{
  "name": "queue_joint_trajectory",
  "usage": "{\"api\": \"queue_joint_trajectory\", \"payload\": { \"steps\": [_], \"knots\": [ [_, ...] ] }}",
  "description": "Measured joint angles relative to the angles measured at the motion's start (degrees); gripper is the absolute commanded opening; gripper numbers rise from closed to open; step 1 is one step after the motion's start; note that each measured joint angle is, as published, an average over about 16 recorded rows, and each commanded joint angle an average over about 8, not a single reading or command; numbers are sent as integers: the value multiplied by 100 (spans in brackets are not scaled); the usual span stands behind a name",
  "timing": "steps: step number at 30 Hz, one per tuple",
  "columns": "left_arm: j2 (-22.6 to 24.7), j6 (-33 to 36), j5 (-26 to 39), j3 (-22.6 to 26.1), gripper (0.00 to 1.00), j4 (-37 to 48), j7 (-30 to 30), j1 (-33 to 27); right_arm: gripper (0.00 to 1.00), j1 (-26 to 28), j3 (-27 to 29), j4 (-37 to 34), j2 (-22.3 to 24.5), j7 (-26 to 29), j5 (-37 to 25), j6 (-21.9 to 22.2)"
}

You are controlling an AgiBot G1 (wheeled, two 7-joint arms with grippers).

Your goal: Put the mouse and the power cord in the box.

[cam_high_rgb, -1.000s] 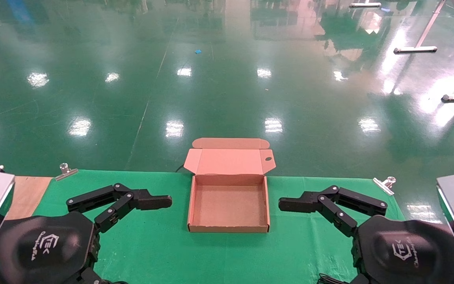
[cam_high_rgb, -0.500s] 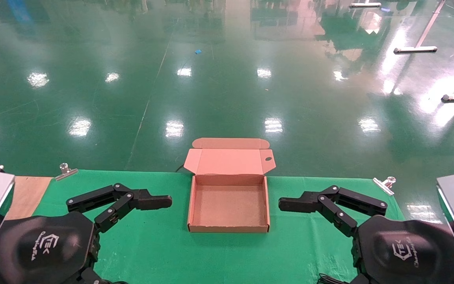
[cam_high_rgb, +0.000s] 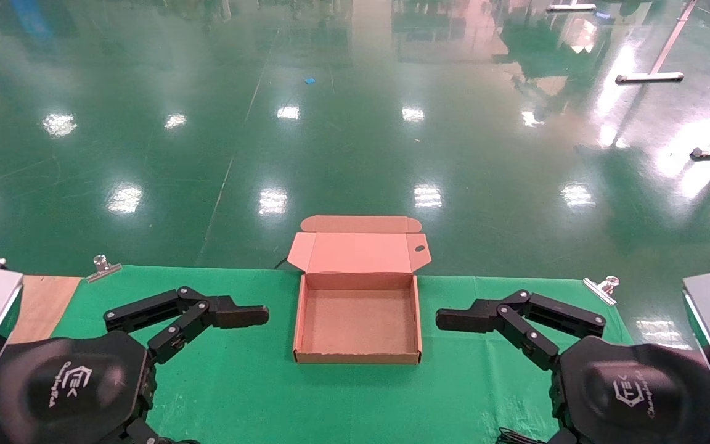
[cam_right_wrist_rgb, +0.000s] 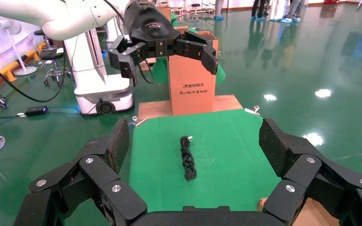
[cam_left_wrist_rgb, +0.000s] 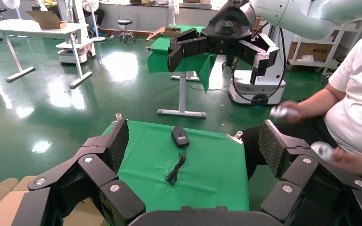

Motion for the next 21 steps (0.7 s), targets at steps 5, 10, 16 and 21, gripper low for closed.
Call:
{"api": "queue_joint_trajectory", "payload": {
  "steps": [5,10,16,21],
  "knots": [
    [1,-6,2,4,100,2,1,-2,100,0,0,0,0,0,0,0],
    [-7,19,79,48,100,11,-2,2,100,28,-24,25,11,-17,-74,-18],
    [-20,109,429,220,100,129,44,-27,100,247,-228,119,21,-68,-596,-104],
    [-21,216,1038,494,100,357,153,-142,100,635,-632,226,-24,-168,-1506,-224]
  ]
}}
